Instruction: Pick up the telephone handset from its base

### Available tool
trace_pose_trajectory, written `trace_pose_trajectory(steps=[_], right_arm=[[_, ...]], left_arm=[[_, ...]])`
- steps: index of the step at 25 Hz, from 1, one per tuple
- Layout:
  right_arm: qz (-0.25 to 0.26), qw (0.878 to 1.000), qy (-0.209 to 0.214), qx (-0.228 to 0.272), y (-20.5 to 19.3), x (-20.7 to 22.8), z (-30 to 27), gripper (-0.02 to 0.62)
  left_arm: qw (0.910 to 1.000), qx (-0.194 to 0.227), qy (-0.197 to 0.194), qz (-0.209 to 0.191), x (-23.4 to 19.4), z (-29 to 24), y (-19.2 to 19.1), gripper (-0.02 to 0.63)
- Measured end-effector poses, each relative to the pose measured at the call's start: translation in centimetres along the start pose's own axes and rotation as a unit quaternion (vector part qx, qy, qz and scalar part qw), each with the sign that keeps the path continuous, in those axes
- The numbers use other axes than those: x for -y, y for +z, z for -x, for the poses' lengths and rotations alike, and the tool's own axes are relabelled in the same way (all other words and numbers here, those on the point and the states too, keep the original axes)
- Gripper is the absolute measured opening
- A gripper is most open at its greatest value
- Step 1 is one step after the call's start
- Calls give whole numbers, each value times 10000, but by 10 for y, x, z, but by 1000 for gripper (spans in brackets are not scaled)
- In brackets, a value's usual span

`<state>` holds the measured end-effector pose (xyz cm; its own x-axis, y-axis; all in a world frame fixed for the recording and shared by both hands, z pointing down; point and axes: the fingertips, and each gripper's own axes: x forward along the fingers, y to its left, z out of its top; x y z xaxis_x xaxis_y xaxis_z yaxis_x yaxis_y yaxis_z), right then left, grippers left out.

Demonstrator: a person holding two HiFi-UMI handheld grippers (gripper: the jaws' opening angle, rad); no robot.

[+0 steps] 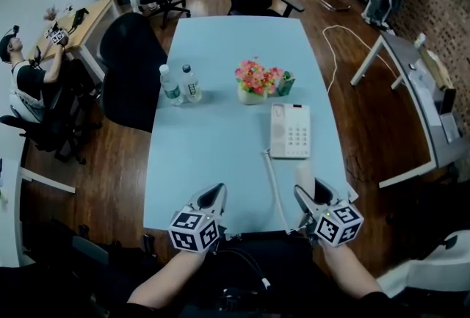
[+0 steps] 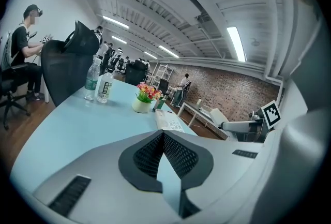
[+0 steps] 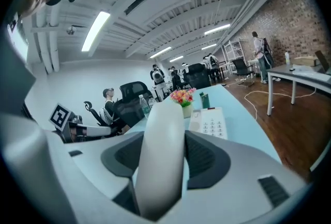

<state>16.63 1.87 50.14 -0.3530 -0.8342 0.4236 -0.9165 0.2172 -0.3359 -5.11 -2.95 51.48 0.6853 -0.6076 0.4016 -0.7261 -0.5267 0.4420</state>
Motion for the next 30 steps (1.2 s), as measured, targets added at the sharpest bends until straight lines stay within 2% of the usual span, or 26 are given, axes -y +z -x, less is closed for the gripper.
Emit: trace_pose_trajectory(steps=[13,30], right_arm=[[153,9997,109,151,17,-12,-11,252],[144,9999,66,43,13,-8,-14,252]], left_arm=[[10000,22,-45,-66,3,6,3,-6],[10000,70,36,12,-2,7,5,-6]])
